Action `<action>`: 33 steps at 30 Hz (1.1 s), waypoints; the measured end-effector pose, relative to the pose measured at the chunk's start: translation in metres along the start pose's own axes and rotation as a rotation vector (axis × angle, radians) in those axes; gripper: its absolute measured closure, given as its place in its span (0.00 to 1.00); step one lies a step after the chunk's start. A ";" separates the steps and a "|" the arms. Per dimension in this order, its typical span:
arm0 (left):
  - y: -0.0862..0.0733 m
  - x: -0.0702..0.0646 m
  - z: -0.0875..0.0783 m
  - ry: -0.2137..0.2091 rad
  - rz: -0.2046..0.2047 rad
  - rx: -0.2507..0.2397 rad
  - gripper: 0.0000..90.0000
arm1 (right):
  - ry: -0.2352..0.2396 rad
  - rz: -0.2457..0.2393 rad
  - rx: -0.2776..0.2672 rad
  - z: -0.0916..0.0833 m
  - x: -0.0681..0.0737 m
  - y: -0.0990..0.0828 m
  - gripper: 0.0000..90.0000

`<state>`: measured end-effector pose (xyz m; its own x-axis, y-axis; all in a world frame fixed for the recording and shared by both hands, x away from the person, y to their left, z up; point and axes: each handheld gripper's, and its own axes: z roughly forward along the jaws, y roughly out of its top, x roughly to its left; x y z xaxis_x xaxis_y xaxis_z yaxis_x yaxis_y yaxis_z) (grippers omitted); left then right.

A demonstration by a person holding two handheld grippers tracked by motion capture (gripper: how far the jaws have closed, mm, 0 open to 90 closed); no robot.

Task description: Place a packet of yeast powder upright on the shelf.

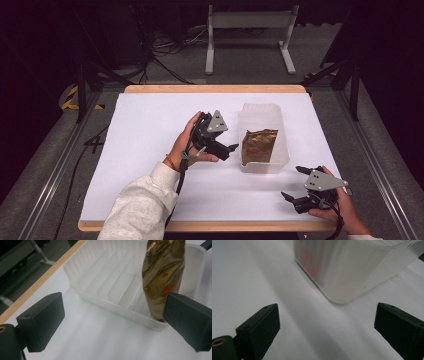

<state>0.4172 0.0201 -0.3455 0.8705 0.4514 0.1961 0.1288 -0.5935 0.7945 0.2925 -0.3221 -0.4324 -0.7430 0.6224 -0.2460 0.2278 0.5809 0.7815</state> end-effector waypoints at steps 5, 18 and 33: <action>-0.008 0.000 -0.003 0.021 0.024 0.014 0.04 | 0.000 -0.003 0.002 0.000 0.000 0.000 0.08; -0.025 -0.002 -0.013 0.072 0.069 0.053 0.05 | -0.001 -0.004 0.003 0.000 0.000 0.000 0.08; -0.047 -0.002 -0.027 0.109 0.086 0.101 0.05 | -0.001 -0.007 0.001 0.001 0.000 0.000 0.08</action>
<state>0.3968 0.0652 -0.3674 0.8243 0.4624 0.3266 0.1076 -0.6944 0.7115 0.2930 -0.3211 -0.4328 -0.7438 0.6188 -0.2526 0.2232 0.5862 0.7788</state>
